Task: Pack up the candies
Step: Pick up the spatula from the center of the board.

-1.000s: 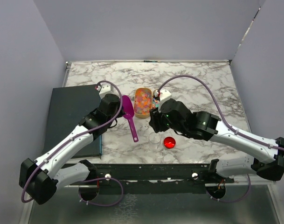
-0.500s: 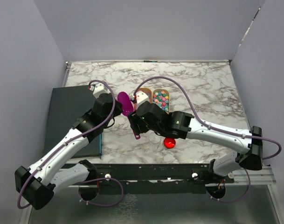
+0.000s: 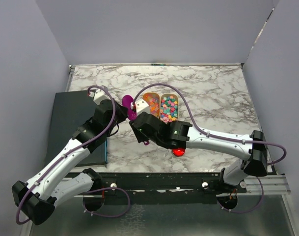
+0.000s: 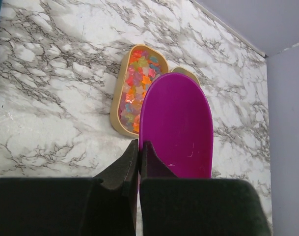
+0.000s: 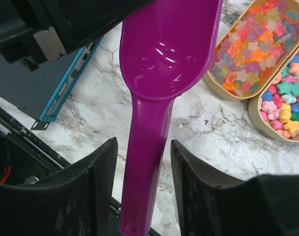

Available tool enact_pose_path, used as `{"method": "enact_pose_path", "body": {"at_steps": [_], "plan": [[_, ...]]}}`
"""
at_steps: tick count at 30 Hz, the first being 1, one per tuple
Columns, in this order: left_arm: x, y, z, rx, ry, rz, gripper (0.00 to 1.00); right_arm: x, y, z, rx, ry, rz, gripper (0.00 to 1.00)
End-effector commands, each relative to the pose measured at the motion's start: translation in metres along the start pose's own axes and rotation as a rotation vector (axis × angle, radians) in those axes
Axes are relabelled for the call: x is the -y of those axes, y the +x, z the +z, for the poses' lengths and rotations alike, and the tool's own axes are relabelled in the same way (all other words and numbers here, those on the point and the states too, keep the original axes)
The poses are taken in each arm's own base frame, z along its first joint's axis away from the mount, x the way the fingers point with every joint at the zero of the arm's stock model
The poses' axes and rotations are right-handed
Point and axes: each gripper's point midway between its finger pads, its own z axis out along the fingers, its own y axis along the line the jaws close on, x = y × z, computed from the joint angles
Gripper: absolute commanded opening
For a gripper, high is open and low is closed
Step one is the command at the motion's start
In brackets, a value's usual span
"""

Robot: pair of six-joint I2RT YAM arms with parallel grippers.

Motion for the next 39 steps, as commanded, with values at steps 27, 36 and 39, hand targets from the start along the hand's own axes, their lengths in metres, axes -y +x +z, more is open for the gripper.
{"method": "enact_pose_path", "body": {"at_steps": [27, 36, 39], "plan": [[0.001, -0.035, -0.029, 0.128, 0.035, -0.023, 0.68, 0.061, -0.005, -0.031, 0.085, 0.284, -0.015, 0.02], [0.001, -0.05, -0.039, 0.182, 0.057, 0.127, 0.79, 0.144, 0.022, -0.062, 0.051, 0.418, 0.087, 0.03], [0.002, -0.051, -0.039, 0.18, 0.059, 0.183, 0.87, 0.165, 0.031, -0.076, 0.053, 0.441, 0.124, 0.05]]}}
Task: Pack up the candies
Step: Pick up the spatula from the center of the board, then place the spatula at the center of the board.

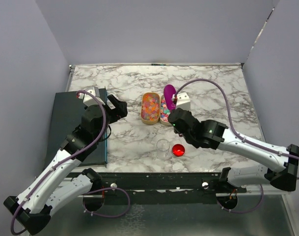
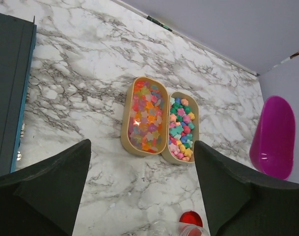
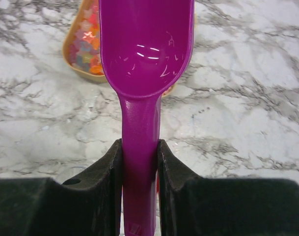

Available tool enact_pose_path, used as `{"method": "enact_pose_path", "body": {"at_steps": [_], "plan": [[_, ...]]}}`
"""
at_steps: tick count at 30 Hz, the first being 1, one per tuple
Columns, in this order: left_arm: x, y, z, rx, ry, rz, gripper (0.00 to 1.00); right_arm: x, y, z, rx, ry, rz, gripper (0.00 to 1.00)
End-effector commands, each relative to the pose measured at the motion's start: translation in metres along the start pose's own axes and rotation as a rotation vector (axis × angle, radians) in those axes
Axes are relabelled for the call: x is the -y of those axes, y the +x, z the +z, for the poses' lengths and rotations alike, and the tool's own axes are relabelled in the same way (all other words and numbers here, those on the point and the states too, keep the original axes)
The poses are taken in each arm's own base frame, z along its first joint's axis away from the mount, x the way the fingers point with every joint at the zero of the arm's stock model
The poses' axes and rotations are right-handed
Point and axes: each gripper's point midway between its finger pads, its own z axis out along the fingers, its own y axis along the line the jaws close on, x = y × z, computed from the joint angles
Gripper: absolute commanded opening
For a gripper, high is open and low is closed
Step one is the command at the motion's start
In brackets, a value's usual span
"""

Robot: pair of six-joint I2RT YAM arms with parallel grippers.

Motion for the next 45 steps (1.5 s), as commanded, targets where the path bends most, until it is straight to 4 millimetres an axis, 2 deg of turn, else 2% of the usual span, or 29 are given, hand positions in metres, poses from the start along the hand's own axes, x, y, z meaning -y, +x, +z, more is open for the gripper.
{"method": "enact_pose_path", "body": {"at_steps": [1, 5, 8, 14, 21, 31, 39, 45], "plan": [[0.003, -0.011, -0.001, 0.027, 0.019, 0.127, 0.89, 0.044, 0.012, -0.009, -0.006, 0.082, 0.054, 0.06], [0.007, -0.01, 0.001, 0.013, 0.041, 0.192, 0.98, 0.073, 0.031, -0.007, -0.043, 0.134, 0.105, 0.07], [0.011, -0.009, 0.002, 0.002, 0.062, 0.235, 0.99, 0.092, 0.047, 0.0, -0.086, 0.167, 0.148, 0.07], [0.012, -0.002, 0.008, -0.019, 0.08, 0.275, 0.99, 0.113, 0.08, 0.021, -0.174, 0.206, 0.216, 0.08], [0.016, 0.022, 0.018, -0.08, 0.126, 0.3, 0.99, 0.126, 0.112, 0.049, -0.27, 0.203, 0.304, 0.09], [0.013, 0.046, 0.022, -0.145, 0.164, 0.328, 0.99, 0.158, 0.138, 0.087, -0.35, 0.26, 0.405, 0.09], [0.009, 0.047, 0.016, -0.143, 0.171, 0.348, 0.99, 0.191, 0.155, 0.11, -0.398, 0.32, 0.506, 0.09], [0.01, 0.052, 0.015, -0.162, 0.184, 0.344, 0.99, 0.201, 0.166, 0.123, -0.424, 0.346, 0.539, 0.09]]}}
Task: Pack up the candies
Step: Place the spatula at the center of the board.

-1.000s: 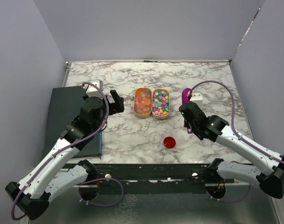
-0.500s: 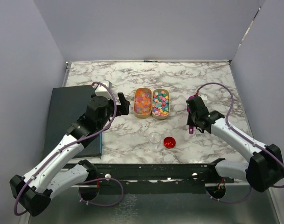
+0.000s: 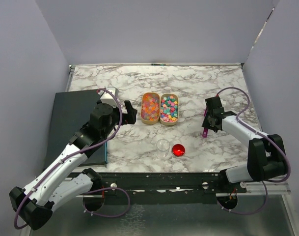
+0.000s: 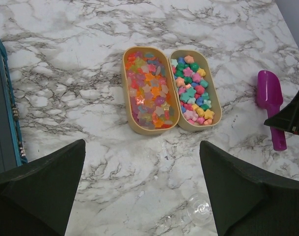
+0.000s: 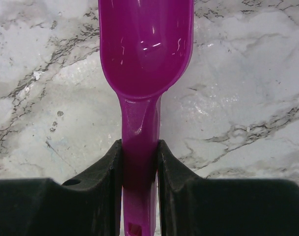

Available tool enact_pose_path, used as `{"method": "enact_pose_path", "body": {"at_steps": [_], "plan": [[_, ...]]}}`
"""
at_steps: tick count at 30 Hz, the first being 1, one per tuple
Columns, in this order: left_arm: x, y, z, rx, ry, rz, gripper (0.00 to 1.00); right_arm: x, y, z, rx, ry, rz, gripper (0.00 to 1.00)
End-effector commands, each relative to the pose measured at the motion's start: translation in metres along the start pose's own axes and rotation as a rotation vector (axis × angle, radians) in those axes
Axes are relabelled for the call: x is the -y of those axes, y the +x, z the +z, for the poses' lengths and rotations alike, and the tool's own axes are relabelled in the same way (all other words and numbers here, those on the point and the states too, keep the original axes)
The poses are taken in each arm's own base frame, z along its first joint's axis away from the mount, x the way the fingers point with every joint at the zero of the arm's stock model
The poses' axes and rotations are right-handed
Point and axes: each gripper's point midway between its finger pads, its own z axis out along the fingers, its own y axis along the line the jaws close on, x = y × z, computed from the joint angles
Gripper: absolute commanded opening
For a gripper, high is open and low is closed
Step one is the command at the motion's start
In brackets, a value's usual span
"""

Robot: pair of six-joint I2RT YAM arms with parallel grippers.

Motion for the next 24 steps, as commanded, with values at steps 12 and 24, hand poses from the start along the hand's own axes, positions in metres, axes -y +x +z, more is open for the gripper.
{"method": "enact_pose_path", "body": {"at_steps": [12, 24], "plan": [[0.0, 0.004, -0.005, -0.005, 0.015, 0.001, 0.99, -0.004, -0.005, 0.015, -0.011, -0.025, 0.037, 0.37], [0.002, 0.006, -0.004, -0.013, 0.022, -0.001, 0.99, -0.011, -0.03, -0.03, 0.077, -0.119, 0.045, 0.5]]}}
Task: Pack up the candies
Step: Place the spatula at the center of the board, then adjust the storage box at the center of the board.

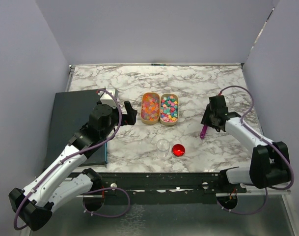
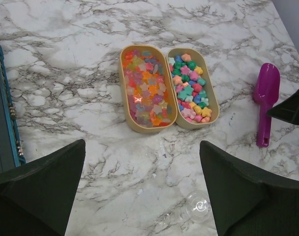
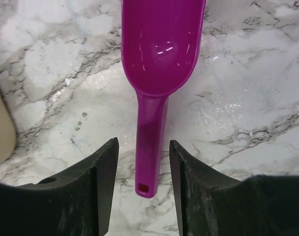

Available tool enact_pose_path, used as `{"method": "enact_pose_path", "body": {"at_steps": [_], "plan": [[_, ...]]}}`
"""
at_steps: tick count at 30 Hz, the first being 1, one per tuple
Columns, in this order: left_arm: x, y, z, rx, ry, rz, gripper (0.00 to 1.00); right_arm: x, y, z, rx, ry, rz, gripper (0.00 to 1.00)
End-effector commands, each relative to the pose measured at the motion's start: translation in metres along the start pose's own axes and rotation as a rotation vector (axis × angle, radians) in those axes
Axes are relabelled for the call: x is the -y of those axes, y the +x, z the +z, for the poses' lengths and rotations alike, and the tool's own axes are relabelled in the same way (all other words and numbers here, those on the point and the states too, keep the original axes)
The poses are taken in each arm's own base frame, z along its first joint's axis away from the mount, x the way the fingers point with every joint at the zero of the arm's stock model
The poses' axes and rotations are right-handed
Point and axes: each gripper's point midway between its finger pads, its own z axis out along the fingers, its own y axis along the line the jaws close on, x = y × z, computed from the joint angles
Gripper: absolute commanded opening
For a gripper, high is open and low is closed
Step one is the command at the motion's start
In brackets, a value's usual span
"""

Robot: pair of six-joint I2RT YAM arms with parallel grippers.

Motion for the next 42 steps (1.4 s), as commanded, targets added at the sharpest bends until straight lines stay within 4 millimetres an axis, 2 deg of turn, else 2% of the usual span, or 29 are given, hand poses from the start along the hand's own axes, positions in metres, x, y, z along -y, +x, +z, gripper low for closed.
{"method": "enact_pose_path", "body": {"at_steps": [1, 5, 10, 16, 21, 23, 29, 42], "plan": [[0.0, 0.004, 0.0, -0.009, 0.006, 0.0, 0.99, -0.015, -0.02, -0.029, 0.048, -0.099, 0.006, 0.5], [0.001, 0.006, 0.001, -0.02, 0.007, 0.0, 0.99, -0.041, -0.038, -0.054, 0.091, -0.192, -0.01, 0.51], [0.001, 0.008, 0.003, -0.027, 0.007, 0.0, 0.99, -0.09, -0.057, -0.083, 0.145, -0.264, -0.091, 0.51], [-0.002, 0.007, 0.002, -0.022, -0.003, -0.001, 0.99, -0.147, -0.064, -0.093, 0.155, -0.328, -0.189, 0.51], [-0.002, 0.008, 0.002, -0.025, -0.005, 0.0, 0.99, -0.187, -0.058, -0.084, 0.139, -0.336, -0.27, 0.51], [-0.002, 0.007, 0.002, -0.023, -0.006, -0.002, 0.99, -0.201, -0.051, -0.075, 0.127, -0.322, -0.304, 0.51], [-0.003, 0.007, 0.002, -0.023, -0.008, -0.005, 0.99, -0.232, -0.037, -0.054, 0.087, -0.307, -0.375, 0.5], [-0.003, 0.008, 0.002, -0.025, -0.006, -0.009, 0.99, -0.262, -0.012, -0.013, 0.005, -0.312, -0.4, 0.44]]}}
